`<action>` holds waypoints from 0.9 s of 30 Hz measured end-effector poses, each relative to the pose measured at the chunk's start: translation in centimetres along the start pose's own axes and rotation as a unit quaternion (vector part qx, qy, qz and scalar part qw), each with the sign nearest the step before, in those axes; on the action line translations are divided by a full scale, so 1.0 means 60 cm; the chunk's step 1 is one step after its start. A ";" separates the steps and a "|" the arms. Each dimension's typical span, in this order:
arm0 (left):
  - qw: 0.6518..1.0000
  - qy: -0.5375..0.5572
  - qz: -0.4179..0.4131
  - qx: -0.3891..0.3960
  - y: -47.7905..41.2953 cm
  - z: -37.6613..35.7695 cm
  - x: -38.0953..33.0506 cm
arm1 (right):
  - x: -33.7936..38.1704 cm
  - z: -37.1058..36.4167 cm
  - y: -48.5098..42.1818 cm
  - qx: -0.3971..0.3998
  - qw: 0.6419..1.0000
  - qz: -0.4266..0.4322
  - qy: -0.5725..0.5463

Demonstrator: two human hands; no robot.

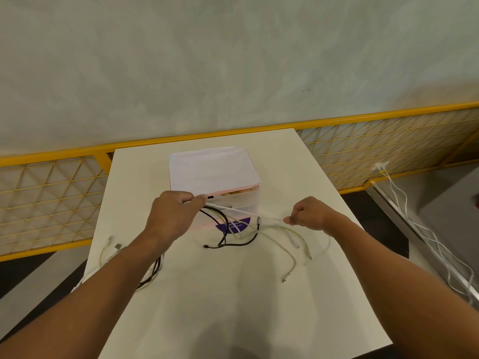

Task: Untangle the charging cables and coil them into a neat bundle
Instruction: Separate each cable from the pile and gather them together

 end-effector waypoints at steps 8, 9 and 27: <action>1.000 0.009 0.000 -0.014 -0.004 0.013 0.005 | -0.048 0.017 -0.021 -0.034 0.996 -0.050 0.071; 1.000 0.009 0.001 -0.015 -0.006 0.015 0.006 | -0.056 0.019 -0.023 -0.040 0.994 -0.059 0.079; 0.999 0.016 0.017 -0.045 -0.006 0.038 0.013 | -0.144 0.051 -0.017 -0.151 0.967 -0.141 0.151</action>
Point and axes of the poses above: each hand's wrist, its own y-axis away from the middle knuckle, its own z-axis out of the back of the hand, x = y × z, the point moved 6 cm from there along -y, towards the middle knuckle, and after that the axes turned 10 degrees about -y, right-handed, at the moved point
